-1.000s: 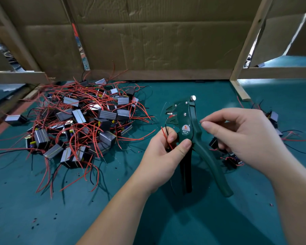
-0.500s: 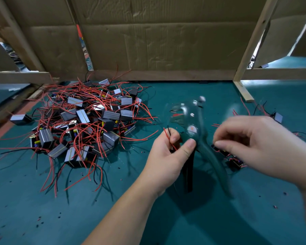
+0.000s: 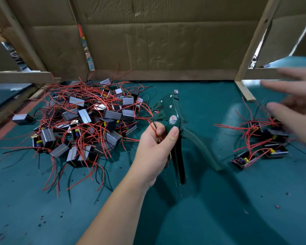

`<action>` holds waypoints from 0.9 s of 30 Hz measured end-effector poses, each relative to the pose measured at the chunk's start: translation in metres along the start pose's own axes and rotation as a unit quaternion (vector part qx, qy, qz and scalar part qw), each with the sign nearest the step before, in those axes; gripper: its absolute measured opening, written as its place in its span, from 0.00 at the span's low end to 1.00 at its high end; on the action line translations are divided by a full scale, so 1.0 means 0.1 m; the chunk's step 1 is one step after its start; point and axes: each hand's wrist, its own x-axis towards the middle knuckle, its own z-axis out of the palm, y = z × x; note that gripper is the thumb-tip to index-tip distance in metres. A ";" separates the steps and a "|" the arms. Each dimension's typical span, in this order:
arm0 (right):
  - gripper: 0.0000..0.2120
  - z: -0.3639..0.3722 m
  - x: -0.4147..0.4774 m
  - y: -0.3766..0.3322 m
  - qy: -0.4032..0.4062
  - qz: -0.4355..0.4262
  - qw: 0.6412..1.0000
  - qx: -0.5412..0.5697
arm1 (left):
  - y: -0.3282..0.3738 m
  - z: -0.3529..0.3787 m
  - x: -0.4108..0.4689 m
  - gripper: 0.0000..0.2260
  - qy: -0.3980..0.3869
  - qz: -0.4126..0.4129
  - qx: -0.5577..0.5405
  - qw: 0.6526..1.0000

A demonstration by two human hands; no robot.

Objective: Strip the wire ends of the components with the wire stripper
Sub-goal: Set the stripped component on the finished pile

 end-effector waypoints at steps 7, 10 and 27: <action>0.10 0.45 -0.14 -0.44 -0.199 0.045 0.968 0.145 | -0.01 0.00 0.01 0.15 0.015 0.001 0.035 0.999; 0.08 0.53 -0.19 -0.43 -0.293 0.097 0.951 0.013 | -0.02 0.00 0.00 0.15 0.011 0.002 0.040 0.999; 0.25 0.58 -0.28 -1.06 -0.193 0.215 0.917 0.276 | -0.01 0.01 -0.02 0.14 -0.021 0.008 0.073 0.997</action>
